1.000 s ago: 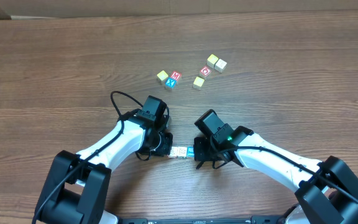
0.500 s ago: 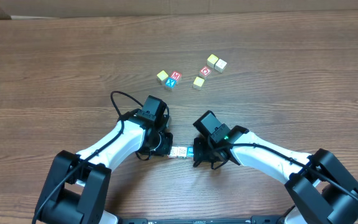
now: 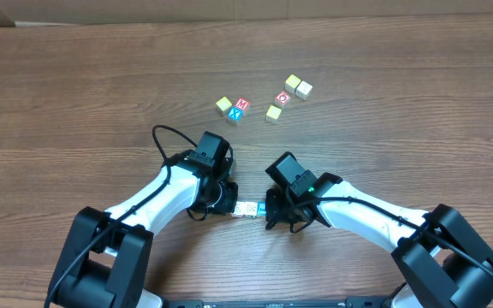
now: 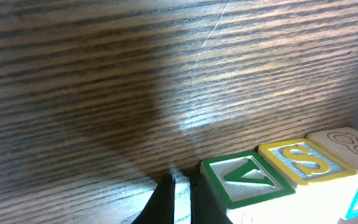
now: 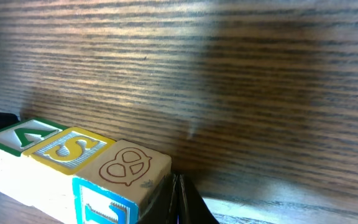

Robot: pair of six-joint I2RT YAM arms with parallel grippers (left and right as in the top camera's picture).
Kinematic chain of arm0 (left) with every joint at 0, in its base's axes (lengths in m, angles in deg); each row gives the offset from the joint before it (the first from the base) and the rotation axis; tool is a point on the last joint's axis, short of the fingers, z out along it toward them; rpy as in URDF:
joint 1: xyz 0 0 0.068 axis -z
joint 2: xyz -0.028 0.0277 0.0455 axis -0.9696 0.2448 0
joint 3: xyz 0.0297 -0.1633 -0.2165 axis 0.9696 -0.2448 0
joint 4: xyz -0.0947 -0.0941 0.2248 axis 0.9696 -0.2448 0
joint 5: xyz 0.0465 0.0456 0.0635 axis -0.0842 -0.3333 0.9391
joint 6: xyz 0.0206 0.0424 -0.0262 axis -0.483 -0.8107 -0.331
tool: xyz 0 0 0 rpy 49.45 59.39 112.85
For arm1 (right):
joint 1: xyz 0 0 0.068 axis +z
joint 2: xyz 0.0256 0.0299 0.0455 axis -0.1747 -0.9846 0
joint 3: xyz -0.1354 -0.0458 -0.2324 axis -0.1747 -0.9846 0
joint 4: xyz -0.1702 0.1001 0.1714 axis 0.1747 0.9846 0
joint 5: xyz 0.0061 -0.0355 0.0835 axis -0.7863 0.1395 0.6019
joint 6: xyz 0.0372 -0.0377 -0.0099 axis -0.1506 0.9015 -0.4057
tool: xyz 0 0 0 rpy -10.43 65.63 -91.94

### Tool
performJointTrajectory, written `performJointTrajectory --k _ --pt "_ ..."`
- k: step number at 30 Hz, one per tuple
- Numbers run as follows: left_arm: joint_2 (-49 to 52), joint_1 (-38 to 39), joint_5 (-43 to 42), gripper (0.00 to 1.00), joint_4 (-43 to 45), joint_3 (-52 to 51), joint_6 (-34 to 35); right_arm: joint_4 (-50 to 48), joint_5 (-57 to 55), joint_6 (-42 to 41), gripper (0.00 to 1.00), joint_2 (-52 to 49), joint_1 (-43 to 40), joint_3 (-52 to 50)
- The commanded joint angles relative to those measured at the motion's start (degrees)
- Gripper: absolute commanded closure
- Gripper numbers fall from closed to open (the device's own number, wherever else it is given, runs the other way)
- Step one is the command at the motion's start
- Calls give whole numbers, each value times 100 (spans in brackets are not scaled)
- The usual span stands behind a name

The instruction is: Flip 5 blocks

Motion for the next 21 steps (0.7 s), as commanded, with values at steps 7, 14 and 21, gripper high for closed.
performJointTrajectory --k 7,14,21 --pt "85 39 -31 96 70 -44 -138 35 260 -52 96 -111 61 94" --pt "85 44 -17 96 151 -44 -249 114 439 -457 96 -111 61 94" --pt "85 201 55 96 190 -44 -431 155 599 -667 96 -111 61 94"
